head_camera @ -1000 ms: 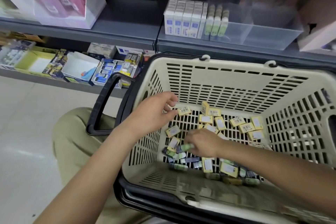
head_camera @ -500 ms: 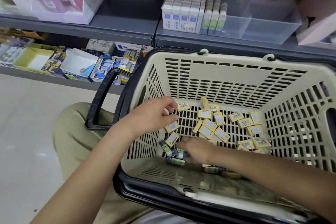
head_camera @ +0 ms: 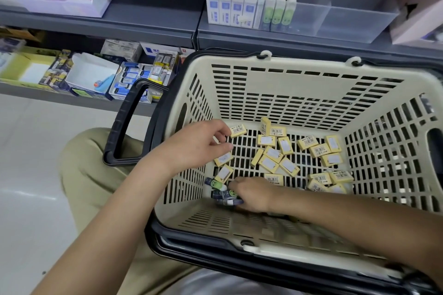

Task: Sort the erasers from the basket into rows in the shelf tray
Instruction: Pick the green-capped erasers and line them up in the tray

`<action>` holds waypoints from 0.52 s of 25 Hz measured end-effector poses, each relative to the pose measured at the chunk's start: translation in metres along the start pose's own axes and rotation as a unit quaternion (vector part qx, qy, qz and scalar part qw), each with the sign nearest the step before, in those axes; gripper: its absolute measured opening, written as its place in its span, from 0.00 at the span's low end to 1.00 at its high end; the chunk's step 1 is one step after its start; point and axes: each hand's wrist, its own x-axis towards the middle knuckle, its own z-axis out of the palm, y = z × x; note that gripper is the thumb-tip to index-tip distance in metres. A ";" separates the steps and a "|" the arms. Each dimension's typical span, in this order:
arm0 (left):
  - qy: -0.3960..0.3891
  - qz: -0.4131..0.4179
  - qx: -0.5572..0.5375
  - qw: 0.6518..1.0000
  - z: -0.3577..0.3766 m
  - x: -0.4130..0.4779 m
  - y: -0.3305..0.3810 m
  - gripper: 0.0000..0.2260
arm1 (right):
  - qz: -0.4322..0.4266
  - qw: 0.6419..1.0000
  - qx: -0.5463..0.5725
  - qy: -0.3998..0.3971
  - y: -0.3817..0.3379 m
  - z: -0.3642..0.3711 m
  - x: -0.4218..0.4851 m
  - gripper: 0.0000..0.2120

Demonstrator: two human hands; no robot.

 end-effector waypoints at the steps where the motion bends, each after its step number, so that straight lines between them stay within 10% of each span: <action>1: -0.002 -0.001 0.000 1.000 0.000 0.000 0.000 0.13 | 0.001 1.000 0.007 -0.002 0.002 -0.001 0.002 0.17; 13: -0.018 -0.017 0.006 1.000 -0.002 -0.002 0.007 0.13 | -0.024 0.993 0.109 0.032 0.025 -0.020 -0.005 0.21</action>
